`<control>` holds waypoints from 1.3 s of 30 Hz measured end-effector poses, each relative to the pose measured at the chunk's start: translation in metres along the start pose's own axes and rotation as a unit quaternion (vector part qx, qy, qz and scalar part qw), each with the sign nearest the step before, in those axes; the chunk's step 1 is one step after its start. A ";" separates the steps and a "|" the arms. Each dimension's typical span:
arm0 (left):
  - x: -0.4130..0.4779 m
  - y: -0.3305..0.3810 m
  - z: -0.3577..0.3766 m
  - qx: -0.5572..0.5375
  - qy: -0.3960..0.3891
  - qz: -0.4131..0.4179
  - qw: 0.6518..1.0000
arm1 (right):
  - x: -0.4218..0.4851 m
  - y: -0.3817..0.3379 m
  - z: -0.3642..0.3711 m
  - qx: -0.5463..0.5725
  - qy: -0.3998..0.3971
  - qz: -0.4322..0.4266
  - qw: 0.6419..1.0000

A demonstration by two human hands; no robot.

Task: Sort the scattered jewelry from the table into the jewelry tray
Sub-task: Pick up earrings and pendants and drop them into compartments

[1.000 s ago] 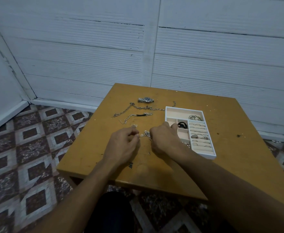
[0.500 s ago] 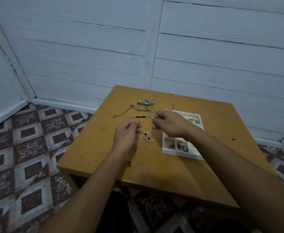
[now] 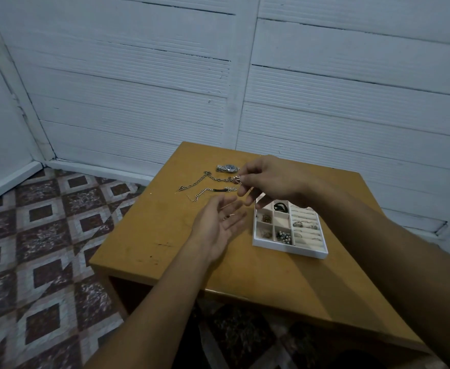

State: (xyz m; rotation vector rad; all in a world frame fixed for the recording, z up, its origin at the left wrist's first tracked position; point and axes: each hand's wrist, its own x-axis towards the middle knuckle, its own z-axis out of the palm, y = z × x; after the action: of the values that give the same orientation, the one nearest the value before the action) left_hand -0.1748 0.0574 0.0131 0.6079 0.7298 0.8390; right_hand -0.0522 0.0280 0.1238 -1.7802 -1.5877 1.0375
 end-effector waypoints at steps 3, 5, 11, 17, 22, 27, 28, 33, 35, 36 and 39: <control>-0.007 -0.006 0.004 -0.034 -0.046 -0.037 0.998 | -0.004 -0.003 -0.001 0.014 -0.004 0.000 1.000; -0.009 -0.008 0.005 -0.044 -0.056 -0.043 0.997 | -0.006 -0.005 -0.002 -0.001 0.004 -0.007 1.000; -0.013 -0.009 0.005 -0.028 -0.051 -0.044 0.997 | -0.012 -0.005 -0.009 -0.065 0.067 -0.035 0.995; -0.015 -0.009 0.002 -0.025 -0.025 -0.042 0.999 | -0.017 -0.009 -0.012 -0.073 0.090 -0.034 0.993; -0.014 -0.012 0.004 -0.029 -0.009 -0.051 0.998 | -0.022 -0.014 -0.015 -0.095 0.078 -0.008 0.992; -0.014 -0.016 0.008 -0.104 0.009 -0.076 0.992 | -0.031 -0.022 -0.019 -0.118 0.029 0.001 0.993; -0.014 -0.017 0.008 -0.122 0.011 -0.080 0.989 | -0.033 -0.023 -0.019 -0.125 0.019 0.001 0.992; -0.017 -0.025 0.009 -0.178 0.007 -0.098 0.979 | -0.039 -0.026 -0.020 -0.153 -0.017 0.013 0.988; -0.020 -0.029 0.010 -0.183 -0.004 -0.102 0.978 | -0.039 -0.025 -0.020 -0.169 -0.033 0.032 0.984; -0.022 -0.030 0.011 -0.184 -0.012 -0.104 0.977 | -0.039 -0.024 -0.019 -0.178 -0.037 0.042 0.983; -0.026 -0.033 0.013 -0.186 -0.036 -0.113 0.975 | -0.034 -0.018 -0.013 -0.206 -0.034 0.060 0.976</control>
State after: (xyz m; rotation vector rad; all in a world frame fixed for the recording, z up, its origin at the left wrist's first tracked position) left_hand -0.1617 0.0158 0.0055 0.2135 0.5449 0.7142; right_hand -0.0523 -0.0012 0.1525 -2.1562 -1.8606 0.8733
